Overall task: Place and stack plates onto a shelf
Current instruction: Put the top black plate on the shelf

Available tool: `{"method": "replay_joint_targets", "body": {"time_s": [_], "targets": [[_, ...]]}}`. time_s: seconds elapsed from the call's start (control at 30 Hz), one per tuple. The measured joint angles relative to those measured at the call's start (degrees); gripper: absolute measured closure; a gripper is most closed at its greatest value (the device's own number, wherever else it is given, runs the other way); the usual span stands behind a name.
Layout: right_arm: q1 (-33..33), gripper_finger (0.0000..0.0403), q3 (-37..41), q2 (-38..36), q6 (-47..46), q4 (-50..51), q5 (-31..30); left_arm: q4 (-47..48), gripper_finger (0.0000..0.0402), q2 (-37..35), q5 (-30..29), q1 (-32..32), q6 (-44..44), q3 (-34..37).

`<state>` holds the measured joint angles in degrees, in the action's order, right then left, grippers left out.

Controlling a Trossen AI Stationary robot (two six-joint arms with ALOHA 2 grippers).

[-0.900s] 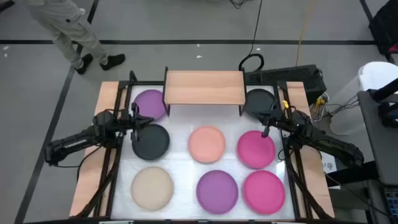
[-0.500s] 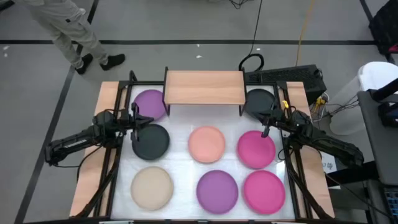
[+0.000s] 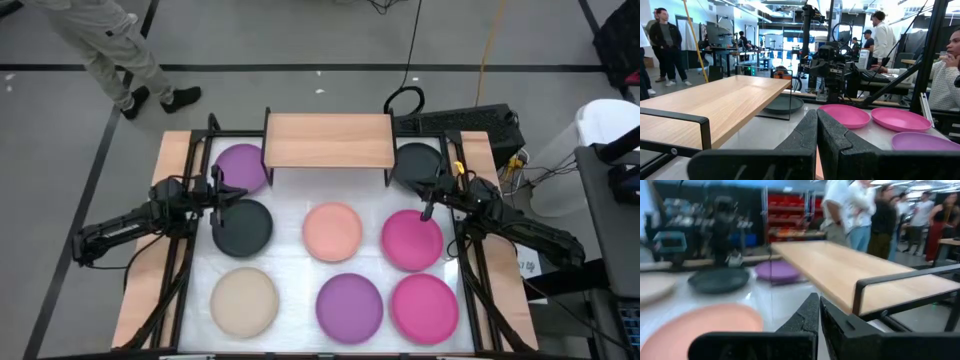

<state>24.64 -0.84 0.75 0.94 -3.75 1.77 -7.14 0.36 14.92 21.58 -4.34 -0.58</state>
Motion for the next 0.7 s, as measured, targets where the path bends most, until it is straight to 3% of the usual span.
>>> {"method": "replay_joint_targets", "body": {"time_s": [0.17, 0.33, 0.5, 0.7], "targets": [[0.02, 0.0403, 0.02, -0.04, -1.05, -6.77, -1.47, 0.00, 0.0398, 0.00, -0.02, 0.02, 0.02, 0.00], [0.02, 0.0403, 0.02, -0.02, -9.41, -14.94, -3.49, -0.01, 0.0398, 0.00, -0.01, 0.00, 0.01, 0.00], [0.02, 0.0403, -0.93, -0.08, -6.72, -27.67, -2.99, -0.02, 0.0398, 0.00, -0.02, 0.02, 0.02, 0.00], [0.00, 0.0403, -9.59, 2.83, -3.91, -16.23, -1.70, 0.00, 0.0398, 0.00, -0.02, 0.02, 0.00, 0.00]]}}
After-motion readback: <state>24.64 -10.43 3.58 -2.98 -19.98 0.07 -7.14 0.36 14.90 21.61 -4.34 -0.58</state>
